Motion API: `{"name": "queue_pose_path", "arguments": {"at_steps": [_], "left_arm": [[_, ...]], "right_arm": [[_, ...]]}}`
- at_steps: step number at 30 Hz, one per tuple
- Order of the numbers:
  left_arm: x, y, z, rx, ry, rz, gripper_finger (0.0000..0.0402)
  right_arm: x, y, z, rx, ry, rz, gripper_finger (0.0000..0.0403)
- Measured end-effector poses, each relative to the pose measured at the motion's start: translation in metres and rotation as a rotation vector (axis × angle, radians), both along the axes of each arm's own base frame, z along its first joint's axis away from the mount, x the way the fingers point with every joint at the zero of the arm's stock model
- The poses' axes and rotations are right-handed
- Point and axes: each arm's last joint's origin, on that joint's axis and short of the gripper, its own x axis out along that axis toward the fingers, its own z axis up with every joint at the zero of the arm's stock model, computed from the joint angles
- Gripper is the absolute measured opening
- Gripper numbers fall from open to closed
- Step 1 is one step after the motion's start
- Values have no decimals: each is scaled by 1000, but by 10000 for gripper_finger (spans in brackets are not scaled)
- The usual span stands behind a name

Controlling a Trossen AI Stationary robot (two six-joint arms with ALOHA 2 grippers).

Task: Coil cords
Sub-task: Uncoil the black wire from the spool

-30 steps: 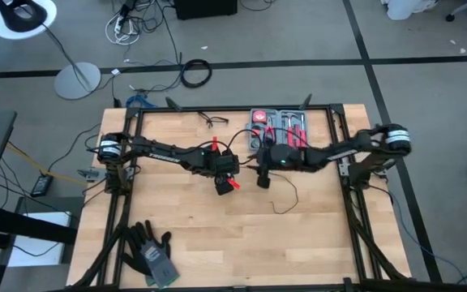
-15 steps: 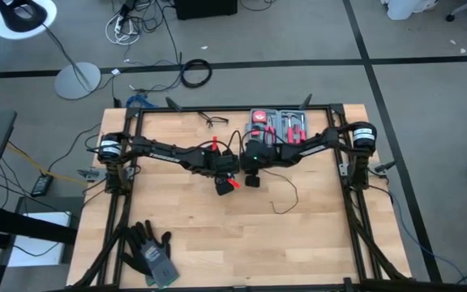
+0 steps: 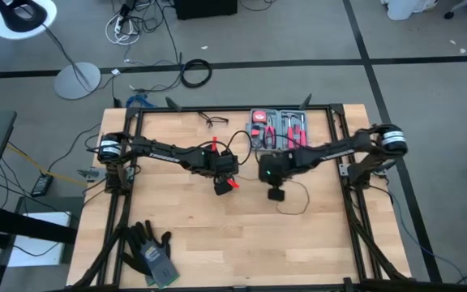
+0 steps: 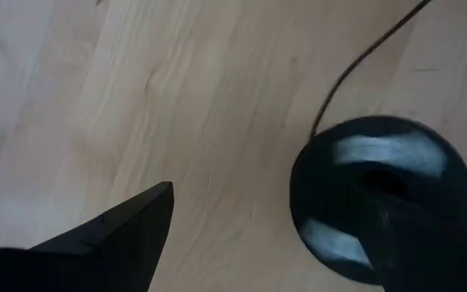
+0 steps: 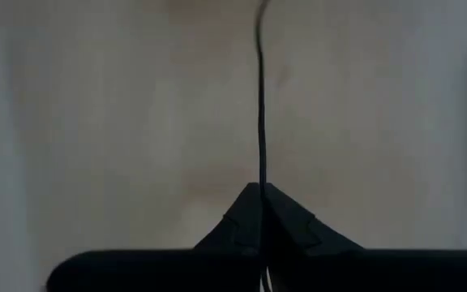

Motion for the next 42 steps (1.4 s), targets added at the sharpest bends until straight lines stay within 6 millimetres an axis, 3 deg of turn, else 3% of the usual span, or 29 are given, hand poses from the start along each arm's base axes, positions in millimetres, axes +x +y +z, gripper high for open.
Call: {"name": "queue_pose_path", "arguments": {"at_steps": [12,18,22,28,33,42], "left_arm": [[-3,0,-1,-3,31,23,367],[-4,0,-1,-4,41,25,367],[-5,-1,-1,-4,44,24,367],[-4,-1,-1,-4,41,24,367],[-4,-1,-1,-4,34,24,367],[-2,-1,-1,-2,17,19,367]], "right_arm": [[-86,68,37,30,397,-101,1],[-121,87,51,59,538,-259,1],[-133,94,58,67,529,-350,8],[-128,99,68,10,159,-342,41],[-111,98,69,-98,-97,-325,90],[-44,69,9,-203,-446,-188,181]]}}
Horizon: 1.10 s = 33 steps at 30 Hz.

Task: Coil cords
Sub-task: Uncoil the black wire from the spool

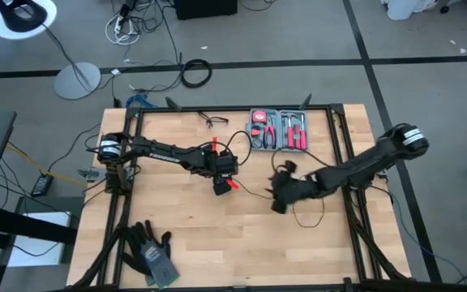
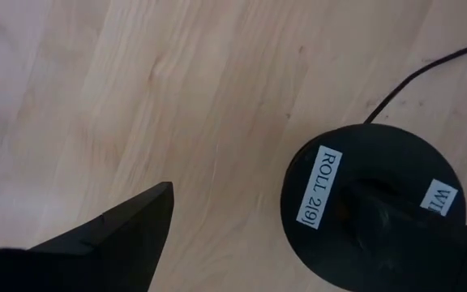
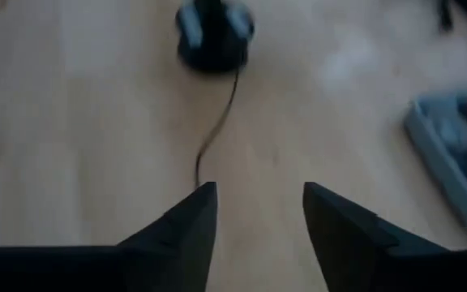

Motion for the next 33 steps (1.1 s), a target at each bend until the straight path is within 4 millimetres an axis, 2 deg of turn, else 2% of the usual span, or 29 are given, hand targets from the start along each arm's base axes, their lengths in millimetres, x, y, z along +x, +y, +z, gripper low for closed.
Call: {"name": "queue_pose_path", "arguments": {"at_steps": [5,9,12,16,18,22,23,27,33], "left_arm": [[0,0,0,0,1,0,367],[0,0,0,0,1,-1,367],[0,0,0,0,3,-1,367],[0,0,0,0,4,-1,367],[-1,0,0,0,8,-1,367],[-1,0,0,0,10,-1,367],[-1,0,0,0,11,-1,367],[-1,0,0,0,10,-2,367],[-2,0,0,-1,19,-1,367]], "right_arm": [[37,-30,-29,-55,-133,19,210],[71,-47,-49,-83,-131,77,218],[94,-57,-64,-116,-80,77,214],[114,-67,-75,-77,-51,99,188],[118,-68,-77,-38,-35,135,152],[116,-67,-73,23,-5,196,35],[114,-67,-71,37,10,206,18],[102,-59,-59,63,96,216,6],[73,-39,-30,91,248,217,2]]}}
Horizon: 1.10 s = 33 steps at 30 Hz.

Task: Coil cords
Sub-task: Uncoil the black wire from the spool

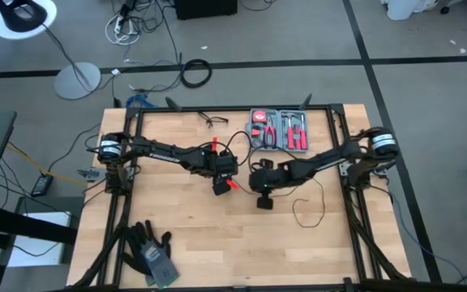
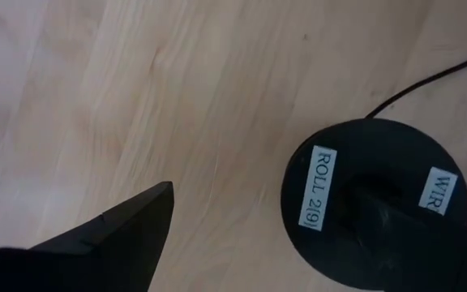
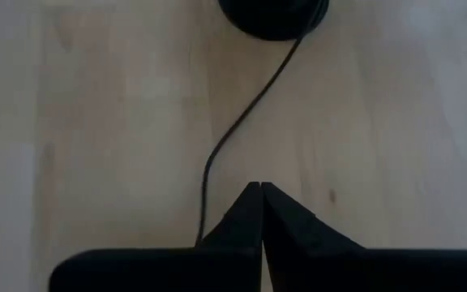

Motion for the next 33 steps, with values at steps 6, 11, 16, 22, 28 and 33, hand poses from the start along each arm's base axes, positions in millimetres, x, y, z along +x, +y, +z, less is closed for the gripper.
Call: {"name": "queue_pose_path", "arguments": {"at_steps": [6,11,16,22,28,33], "left_arm": [[1,0,0,0,-12,0,367],[2,-2,1,1,-20,-5,367],[2,-3,0,-8,-20,-10,367],[2,-3,1,-17,-23,-21,367],[3,-3,1,-21,-32,-28,367],[4,-3,1,-19,-36,-32,367]], "right_arm": [[0,9,17,-21,-108,-36,9],[23,4,8,-20,-262,-14,36],[36,-10,-24,-32,-263,-49,85],[45,-21,-33,23,-324,-99,152],[43,-28,-34,-11,-302,-129,180],[38,-26,-40,7,-216,-105,52]]}}
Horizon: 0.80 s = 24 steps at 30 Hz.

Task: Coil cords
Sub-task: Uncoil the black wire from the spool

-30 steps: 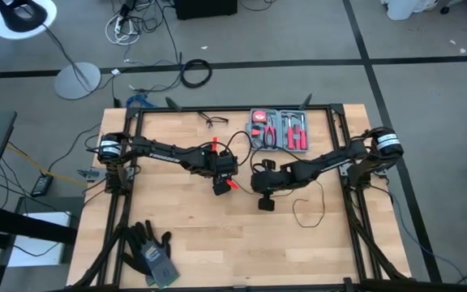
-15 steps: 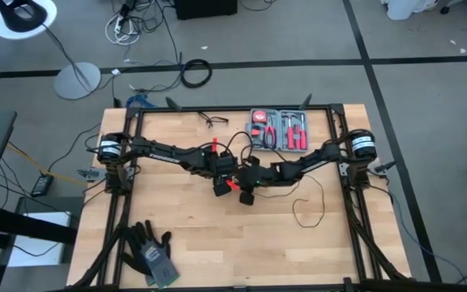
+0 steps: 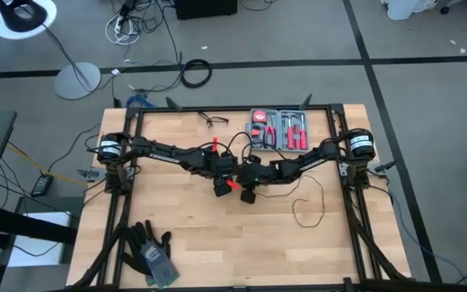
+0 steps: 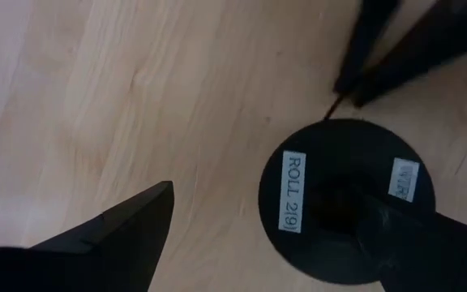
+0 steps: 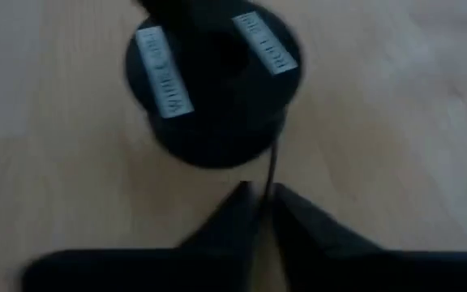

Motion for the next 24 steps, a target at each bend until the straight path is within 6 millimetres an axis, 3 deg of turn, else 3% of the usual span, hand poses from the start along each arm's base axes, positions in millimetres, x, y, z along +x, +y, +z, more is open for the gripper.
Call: {"name": "queue_pose_path", "arguments": {"at_steps": [2,5,10,16,24], "left_arm": [[0,0,0,0,2,0,367],[-1,0,0,0,14,0,367],[-3,0,-1,-2,37,3,367],[-4,0,-1,-5,39,12,367],[-5,0,-2,-6,49,18,367]], "right_arm": [[-2,3,1,16,31,12,17],[-12,12,5,44,114,1,8],[-45,34,24,67,324,29,3],[-98,62,66,130,510,18,2],[-187,86,111,234,814,-191,1]]}}
